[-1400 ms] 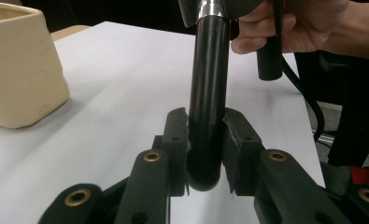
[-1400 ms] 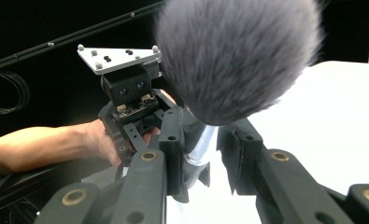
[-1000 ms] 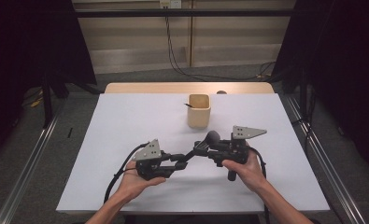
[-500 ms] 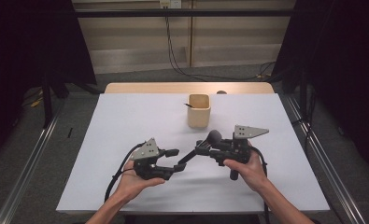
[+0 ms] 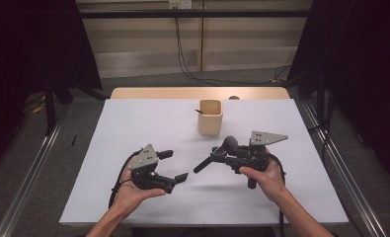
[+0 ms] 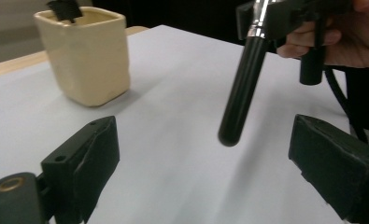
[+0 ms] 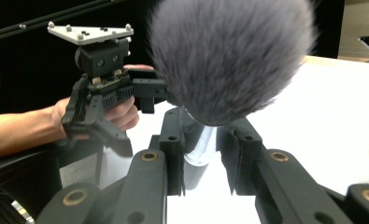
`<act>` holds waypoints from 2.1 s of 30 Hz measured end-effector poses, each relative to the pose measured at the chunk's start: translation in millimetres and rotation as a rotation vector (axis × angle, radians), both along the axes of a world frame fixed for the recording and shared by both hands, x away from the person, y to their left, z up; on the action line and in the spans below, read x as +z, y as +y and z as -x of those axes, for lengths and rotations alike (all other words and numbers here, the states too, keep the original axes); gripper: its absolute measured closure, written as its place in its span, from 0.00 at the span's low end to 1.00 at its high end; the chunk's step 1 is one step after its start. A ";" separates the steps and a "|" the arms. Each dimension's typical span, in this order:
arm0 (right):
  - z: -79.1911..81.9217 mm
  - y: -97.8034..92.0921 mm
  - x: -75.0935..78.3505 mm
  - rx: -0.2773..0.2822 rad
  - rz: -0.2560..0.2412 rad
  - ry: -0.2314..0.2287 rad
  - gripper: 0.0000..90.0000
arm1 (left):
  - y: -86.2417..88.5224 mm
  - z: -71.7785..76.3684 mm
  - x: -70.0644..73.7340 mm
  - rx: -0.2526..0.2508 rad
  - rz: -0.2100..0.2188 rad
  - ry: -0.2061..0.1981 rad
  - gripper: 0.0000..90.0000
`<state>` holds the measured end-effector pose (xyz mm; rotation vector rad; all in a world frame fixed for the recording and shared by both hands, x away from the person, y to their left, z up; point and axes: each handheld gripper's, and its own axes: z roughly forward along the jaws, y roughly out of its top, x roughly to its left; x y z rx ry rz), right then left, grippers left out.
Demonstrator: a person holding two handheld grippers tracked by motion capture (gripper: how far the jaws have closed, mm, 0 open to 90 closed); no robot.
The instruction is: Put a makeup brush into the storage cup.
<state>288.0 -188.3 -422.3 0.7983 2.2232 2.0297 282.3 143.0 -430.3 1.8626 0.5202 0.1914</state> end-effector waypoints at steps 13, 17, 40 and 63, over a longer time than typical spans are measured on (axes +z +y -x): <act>-0.5 -8.9 1.2 -0.027 0.037 0.016 0.80 | 27.2 4.9 5.1 0.095 0.041 0.006 0.04; -1.8 -12.1 1.7 -0.035 0.039 0.020 0.80 | 39.0 9.8 2.6 0.176 0.045 0.000 0.03; -17.8 -25.8 18.6 -0.096 0.097 0.018 0.80 | 92.7 26.7 -11.3 0.356 0.052 -0.056 0.03; -51.0 -45.0 55.0 -0.184 0.168 -0.007 0.80 | 98.6 34.6 -15.2 0.358 0.041 -0.051 0.04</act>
